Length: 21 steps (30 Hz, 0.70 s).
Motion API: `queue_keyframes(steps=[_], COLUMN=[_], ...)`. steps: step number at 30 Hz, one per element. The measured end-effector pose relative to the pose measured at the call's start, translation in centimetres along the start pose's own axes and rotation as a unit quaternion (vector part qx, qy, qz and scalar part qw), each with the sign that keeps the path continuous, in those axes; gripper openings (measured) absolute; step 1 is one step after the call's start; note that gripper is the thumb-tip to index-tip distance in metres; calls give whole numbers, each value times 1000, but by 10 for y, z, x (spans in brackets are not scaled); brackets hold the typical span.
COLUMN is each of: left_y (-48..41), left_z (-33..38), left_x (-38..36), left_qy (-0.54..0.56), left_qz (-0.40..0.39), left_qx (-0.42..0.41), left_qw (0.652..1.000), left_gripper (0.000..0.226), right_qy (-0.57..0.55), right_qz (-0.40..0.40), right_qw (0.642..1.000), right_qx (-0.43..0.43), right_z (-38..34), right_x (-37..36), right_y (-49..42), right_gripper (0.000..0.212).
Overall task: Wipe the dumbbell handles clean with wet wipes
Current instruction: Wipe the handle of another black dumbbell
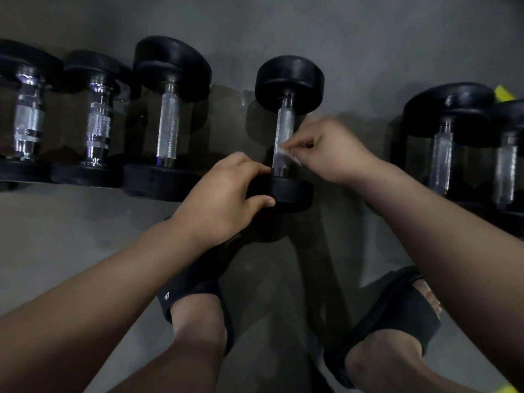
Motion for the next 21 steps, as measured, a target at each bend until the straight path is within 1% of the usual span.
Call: queue_keyframes(steps=[2, 3, 4, 5, 8, 9, 10, 11, 14, 15, 16, 18, 20, 21], left_y=[-1, -2, -3, -4, -4, -3, -2, -1, 1, 1, 0, -2, -3, -3], left_z=[1, 2, 3, 3, 4, 4, 4, 3, -1, -1, -1, 0, 3, 4], left_x=[0, 0, 0, 1, 1, 1, 0, -1, -3, -4, -4, -4, -4, -5], left_qy=[-2, -6, -10, -11, -4, -5, -5, 0, 23, 24, 22, 13, 9, 6], left_qz=[12, 11, 6, 2, -6, -7, -6, -4, 8, 6, 3, -1, 1, 4], left_qx=[26, 32, 32, 28, 16, 15, 17, 22, 45, 51, 58, 74, 82, 81], left_qw=[1000, 999, 999, 1000, 1000, 1000, 1000, 1000, 999, 998, 998, 997, 997, 997], left_gripper=[52, 49, 46, 43, 44, 45, 47, 47, 48, 48, 48, 51, 54, 55], right_qy=[8, 14, 20, 22, 5, 3, 4, 8, 31, 43, 58, 69, 52, 48], right_qz=[-61, -74, -70, -50, 52, 65, 57, 32, -60, -77, -77, -26, 39, 50], right_qw=[998, 997, 997, 998, 999, 998, 998, 999, 997, 996, 995, 997, 998, 998], right_qx=[6, 9, 10, 8, -13, -16, -12, -3, 21, 28, 35, 30, 0, -8], right_z=[-5, -6, -7, -6, 1, 3, 3, 3, -6, -8, -9, -8, -4, -3], right_x=[-3, -2, 1, 4, 10, 8, 6, 2, -4, -2, 0, 8, 14, 14], right_y=[10, 11, 9, 5, -6, -6, -3, 3, 17, 16, 13, -1, -10, -11], right_gripper=[15, 16, 17, 17, 17, 17, 17, 17, 17, 18, 18, 19, 20, 20])
Point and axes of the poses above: each hand's wrist, its own y-axis away from the middle knuckle, its own x-axis out of the back of the hand, z = x × y, the point moved 1 cm from there along -y, towards the middle knuckle, and after that the axes turned 10 degrees about -y, right-handed, at the moved point
